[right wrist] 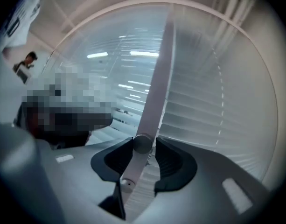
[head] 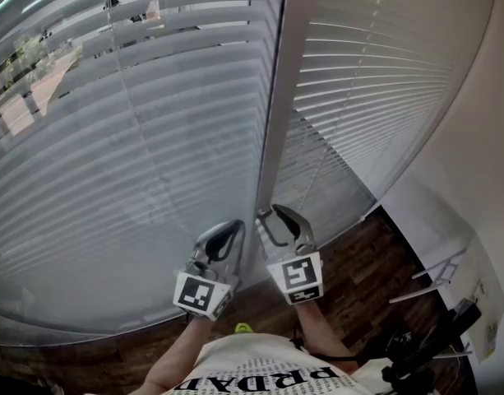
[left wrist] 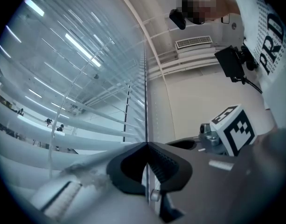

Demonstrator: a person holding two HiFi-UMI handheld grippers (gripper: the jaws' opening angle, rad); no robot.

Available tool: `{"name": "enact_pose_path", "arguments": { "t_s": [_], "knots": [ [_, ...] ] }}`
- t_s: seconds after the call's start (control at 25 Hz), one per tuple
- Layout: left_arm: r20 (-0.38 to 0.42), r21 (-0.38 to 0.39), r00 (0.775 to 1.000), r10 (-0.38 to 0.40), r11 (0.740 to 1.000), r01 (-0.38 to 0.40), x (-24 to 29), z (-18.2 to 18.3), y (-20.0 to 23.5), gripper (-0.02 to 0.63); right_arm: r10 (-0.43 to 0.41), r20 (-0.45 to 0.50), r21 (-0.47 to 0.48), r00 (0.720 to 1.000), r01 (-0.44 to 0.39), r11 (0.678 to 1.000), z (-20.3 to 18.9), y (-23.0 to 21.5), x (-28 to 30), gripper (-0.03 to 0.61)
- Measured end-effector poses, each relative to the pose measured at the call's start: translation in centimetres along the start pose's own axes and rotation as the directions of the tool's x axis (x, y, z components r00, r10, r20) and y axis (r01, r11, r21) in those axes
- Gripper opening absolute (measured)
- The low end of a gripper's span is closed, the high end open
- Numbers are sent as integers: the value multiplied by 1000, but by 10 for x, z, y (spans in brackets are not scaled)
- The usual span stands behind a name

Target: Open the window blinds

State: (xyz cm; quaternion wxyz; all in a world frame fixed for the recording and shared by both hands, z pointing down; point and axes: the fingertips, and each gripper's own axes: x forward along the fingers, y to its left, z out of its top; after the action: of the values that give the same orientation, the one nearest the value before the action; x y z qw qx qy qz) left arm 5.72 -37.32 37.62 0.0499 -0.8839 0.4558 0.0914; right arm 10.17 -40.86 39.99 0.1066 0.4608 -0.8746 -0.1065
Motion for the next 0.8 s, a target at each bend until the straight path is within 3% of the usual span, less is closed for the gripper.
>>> {"name": "enact_pose_path", "arguments": {
  "t_s": [0.12, 0.2, 0.32, 0.44, 0.6, 0.8],
  "knots": [
    [-4, 22, 1000, -11, 1000, 11, 0, -4, 1, 6, -35, -68, -293, 997, 14, 956, -2, 5, 0, 147],
    [7, 0, 1000, -7, 1000, 7, 1, -1, 0, 6, -59, -85, -414, 995, 18, 910, -2, 8, 0, 147],
    [-4, -2, 1000, -10, 1000, 10, 0, -3, 0, 6, -79, -87, -526, 993, 21, 850, -3, 12, 3, 144],
    [-15, 8, 1000, -18, 1000, 18, -1, -5, 0, 6, -94, -79, -575, 992, 32, 817, -3, 12, 4, 124],
    [-7, 17, 1000, -19, 1000, 19, -3, -2, 0, 6, -91, -58, -572, 994, 41, 819, -1, 13, 3, 123],
    [1, 2, 1000, -13, 1000, 13, -4, -2, -1, 6, -66, -23, -474, 998, 47, 879, -2, 13, 2, 123]
  ]
}}
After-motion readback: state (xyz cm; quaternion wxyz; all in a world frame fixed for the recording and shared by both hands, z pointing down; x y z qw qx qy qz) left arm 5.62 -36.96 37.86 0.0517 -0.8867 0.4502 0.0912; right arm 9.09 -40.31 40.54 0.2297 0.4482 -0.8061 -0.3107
